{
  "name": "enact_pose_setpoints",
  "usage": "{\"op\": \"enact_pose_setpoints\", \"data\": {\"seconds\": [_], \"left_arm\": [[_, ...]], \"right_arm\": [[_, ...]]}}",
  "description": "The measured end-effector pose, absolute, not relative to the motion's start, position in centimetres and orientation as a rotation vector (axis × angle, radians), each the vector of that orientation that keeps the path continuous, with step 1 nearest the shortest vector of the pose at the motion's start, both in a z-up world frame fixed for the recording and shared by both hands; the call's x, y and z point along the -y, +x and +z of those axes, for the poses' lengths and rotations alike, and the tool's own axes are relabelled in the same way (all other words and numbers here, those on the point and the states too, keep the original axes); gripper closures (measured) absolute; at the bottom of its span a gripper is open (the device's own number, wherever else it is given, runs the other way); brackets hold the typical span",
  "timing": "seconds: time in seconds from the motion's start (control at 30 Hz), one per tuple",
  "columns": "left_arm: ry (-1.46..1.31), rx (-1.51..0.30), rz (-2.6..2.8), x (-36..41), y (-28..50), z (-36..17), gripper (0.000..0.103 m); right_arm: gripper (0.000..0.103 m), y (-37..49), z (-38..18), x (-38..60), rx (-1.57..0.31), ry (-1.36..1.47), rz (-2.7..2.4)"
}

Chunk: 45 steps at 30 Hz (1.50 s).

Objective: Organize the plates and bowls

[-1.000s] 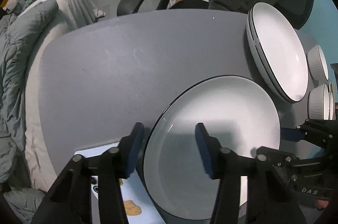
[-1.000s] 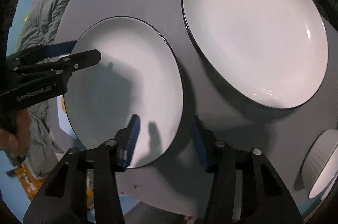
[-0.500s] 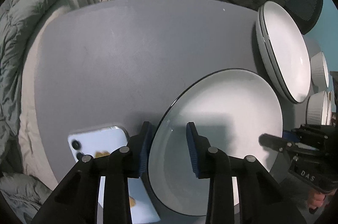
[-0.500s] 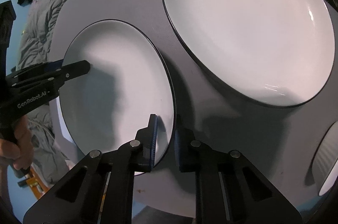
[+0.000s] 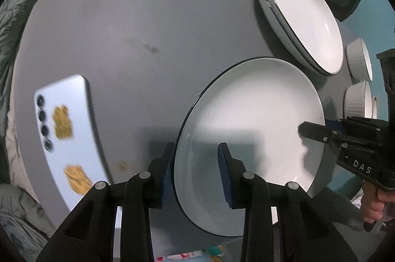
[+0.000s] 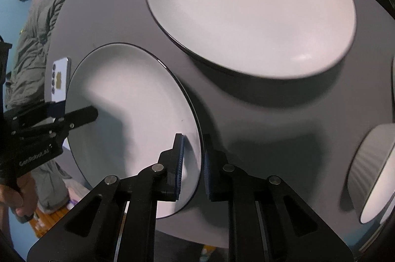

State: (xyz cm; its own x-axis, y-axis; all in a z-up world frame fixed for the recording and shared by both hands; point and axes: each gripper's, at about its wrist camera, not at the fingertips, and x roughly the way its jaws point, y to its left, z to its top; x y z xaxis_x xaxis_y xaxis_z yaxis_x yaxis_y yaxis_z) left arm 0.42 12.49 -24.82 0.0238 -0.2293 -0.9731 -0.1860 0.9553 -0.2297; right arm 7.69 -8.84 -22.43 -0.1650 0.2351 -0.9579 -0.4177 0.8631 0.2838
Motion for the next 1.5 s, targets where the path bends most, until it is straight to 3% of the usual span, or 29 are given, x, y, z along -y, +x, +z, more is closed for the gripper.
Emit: {"op": "enact_pose_setpoints", "data": {"seconds": [0.83,1.5], "left_arm": [[-0.434,-1.548,-0.067,-5.6,-0.6,-25.2,0.07],[-0.463,-1.556,-0.104,-7.5,-1.9,-24.7,0.072]], "right_arm": [[0.088,8.5,-22.2,16.2,-1.597,-0.21,0.539],[0.084,5.5,-22.3,16.5,-1.578,-0.142,0.498]]}}
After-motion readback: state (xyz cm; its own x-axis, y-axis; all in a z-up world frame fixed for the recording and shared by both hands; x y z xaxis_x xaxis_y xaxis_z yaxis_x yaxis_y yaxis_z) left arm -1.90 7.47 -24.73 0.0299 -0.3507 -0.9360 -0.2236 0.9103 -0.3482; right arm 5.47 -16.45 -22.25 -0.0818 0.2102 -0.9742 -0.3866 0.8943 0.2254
